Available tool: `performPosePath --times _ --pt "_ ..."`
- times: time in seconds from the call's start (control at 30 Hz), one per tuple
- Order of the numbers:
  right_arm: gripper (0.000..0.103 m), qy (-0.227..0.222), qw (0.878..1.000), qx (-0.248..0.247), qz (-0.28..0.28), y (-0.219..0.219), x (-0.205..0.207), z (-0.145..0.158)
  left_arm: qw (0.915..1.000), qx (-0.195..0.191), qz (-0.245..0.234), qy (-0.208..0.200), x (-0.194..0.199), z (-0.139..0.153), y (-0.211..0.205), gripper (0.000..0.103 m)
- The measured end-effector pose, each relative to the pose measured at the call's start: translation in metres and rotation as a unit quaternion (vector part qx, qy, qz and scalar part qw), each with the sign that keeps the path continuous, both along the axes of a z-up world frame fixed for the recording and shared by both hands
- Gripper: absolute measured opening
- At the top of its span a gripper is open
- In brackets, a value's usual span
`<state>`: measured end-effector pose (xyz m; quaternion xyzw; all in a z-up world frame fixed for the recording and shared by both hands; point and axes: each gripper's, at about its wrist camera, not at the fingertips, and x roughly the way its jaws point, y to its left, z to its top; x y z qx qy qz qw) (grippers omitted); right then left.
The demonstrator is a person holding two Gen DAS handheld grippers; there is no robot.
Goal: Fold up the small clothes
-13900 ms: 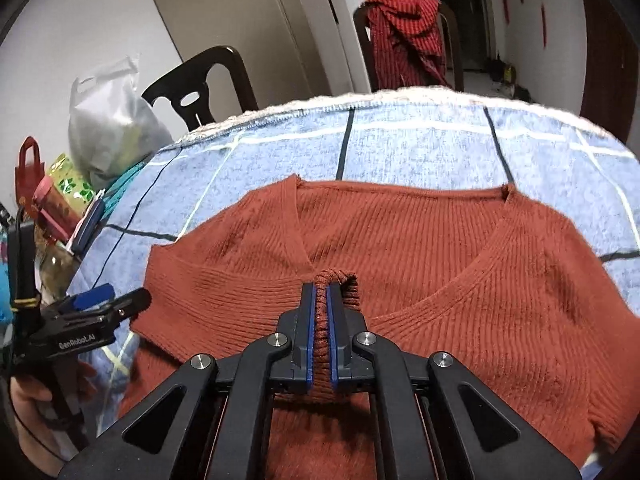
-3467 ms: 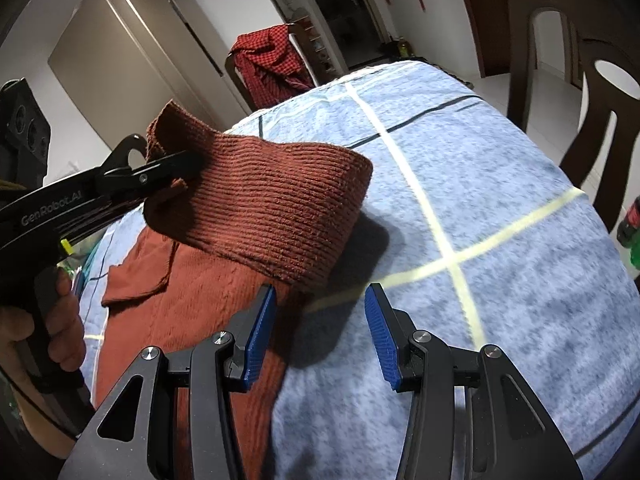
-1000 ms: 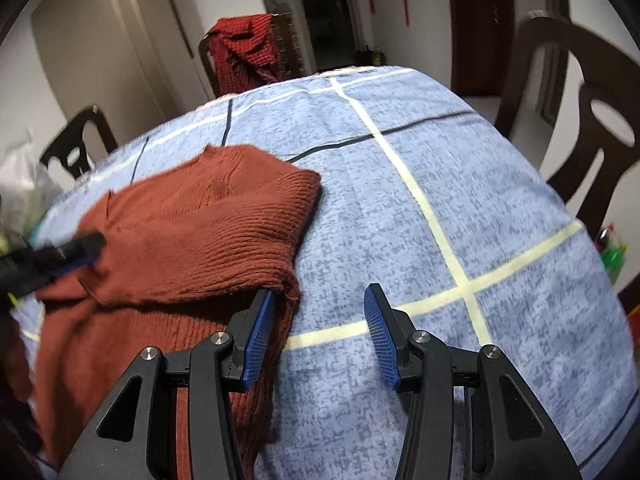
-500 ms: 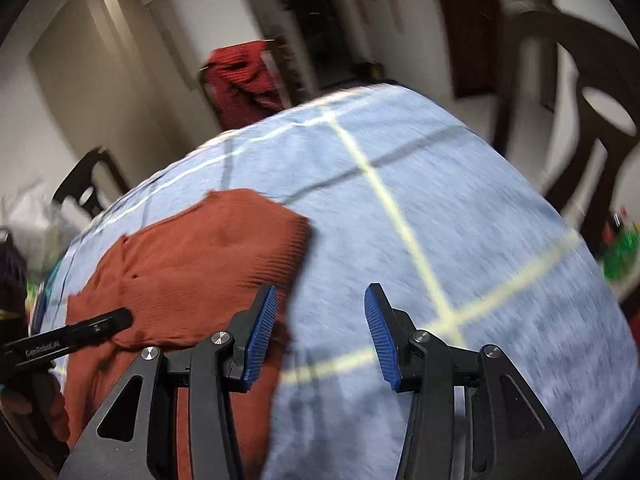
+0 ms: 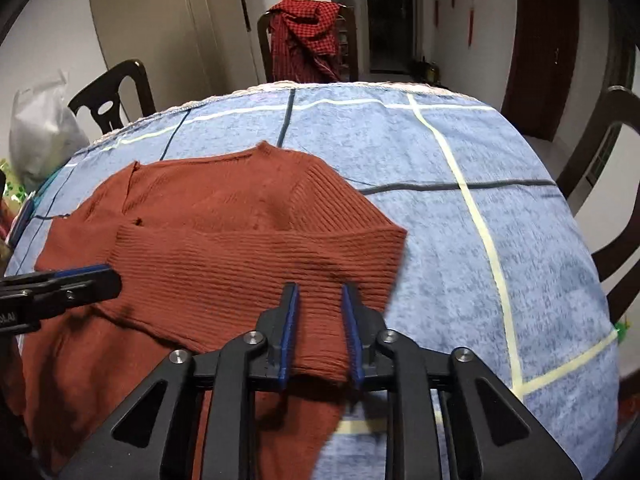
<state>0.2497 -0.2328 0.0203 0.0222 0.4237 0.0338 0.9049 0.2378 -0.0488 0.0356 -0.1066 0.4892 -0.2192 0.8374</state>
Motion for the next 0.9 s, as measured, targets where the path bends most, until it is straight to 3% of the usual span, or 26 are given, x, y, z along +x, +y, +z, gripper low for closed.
performPosePath --times 0.13,0.27,0.43,0.57,0.8,0.9 --pt "0.02 -0.001 1.0 -0.02 -0.01 -0.006 -0.002 -0.001 0.9999 0.011 -0.003 -0.003 -0.006 0.0 0.006 0.042" --pt "0.02 -0.006 0.999 -0.028 -0.014 -0.006 -0.005 -0.001 0.9981 0.057 0.008 -0.024 -0.012 0.003 0.012 0.042" --pt "0.02 -0.006 0.999 -0.031 -0.024 -0.006 -0.006 0.003 0.9988 0.042 0.011 -0.022 -0.015 0.007 0.026 0.043" --pt "0.02 -0.028 0.999 -0.044 0.005 0.008 -0.013 0.012 0.9985 0.043 0.01 -0.032 -0.022 0.011 0.036 0.048" --pt "0.02 -0.005 0.999 -0.032 -0.003 0.007 -0.012 0.004 0.9989 0.041 0.019 -0.016 -0.035 0.006 0.056 0.049" --pt "0.021 -0.019 0.998 -0.056 -0.001 0.014 -0.025 0.015 0.9991 0.035 0.018 -0.015 -0.043 0.007 0.065 0.051"
